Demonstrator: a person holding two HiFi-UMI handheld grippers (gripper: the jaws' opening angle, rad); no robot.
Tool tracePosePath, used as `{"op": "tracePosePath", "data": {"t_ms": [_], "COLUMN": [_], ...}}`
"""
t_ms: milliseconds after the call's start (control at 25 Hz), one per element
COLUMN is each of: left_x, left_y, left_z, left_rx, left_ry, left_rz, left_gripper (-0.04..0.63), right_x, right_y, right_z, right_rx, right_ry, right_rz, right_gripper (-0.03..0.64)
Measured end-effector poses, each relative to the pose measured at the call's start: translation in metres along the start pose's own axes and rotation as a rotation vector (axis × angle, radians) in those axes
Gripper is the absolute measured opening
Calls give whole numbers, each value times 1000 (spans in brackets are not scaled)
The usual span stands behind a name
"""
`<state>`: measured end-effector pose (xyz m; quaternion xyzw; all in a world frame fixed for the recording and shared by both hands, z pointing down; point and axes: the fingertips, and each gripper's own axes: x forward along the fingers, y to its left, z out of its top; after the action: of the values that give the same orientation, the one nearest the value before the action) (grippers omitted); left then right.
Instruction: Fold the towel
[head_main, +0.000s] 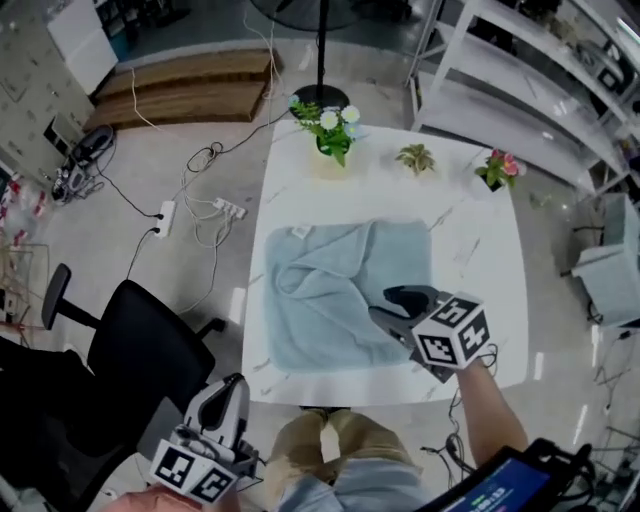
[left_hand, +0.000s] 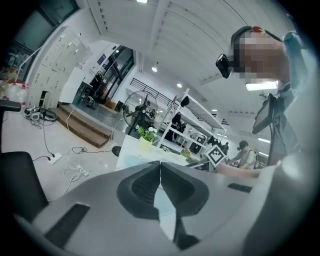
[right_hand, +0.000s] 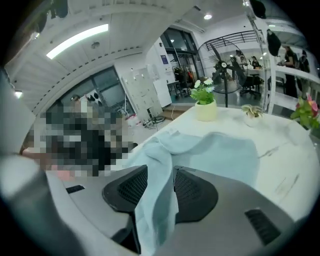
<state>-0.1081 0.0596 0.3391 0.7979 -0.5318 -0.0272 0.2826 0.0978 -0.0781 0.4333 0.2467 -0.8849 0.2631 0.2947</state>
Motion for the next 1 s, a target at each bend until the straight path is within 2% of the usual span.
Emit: {"op": "tracePosePath", "data": {"t_ms": [160, 320, 480, 520, 560, 640, 680, 840, 1000], "left_x": [21, 30, 25, 21, 18, 11, 8, -4, -14], "left_y": [-19, -17, 0, 6, 11, 23, 27, 37, 39], "left_z": [-12, -16, -15, -14, -13, -11, -10, -3, 4], "left_rx": [5, 6, -1, -3, -8, -19, -23, -24, -17], "left_ry": [50, 71, 78, 78, 78, 75, 74, 73, 73], "left_rz": [-44, -81, -101, -103, -103, -104, -107, -142, -188], "left_gripper": [8, 8, 9, 9, 8, 9, 8, 9, 8], "right_x": [13, 46, 71, 74, 76, 74, 72, 58, 59], "right_y": [-10, -9, -13, -14, -15, -13, -8, 34, 91], "right_z": [-3, -1, -14, -17, -19, -17, -13, 3, 2], "right_rx": [39, 35, 48, 48, 40, 11, -4, -101, -229], "right_ry": [-11, 35, 117, 134, 145, 138, 122, 40, 14], "right_rz": [41, 80, 56, 37, 11, -38, -55, -83, -79], "right_gripper": [173, 186, 199, 195, 159, 66, 46, 35, 34]}}
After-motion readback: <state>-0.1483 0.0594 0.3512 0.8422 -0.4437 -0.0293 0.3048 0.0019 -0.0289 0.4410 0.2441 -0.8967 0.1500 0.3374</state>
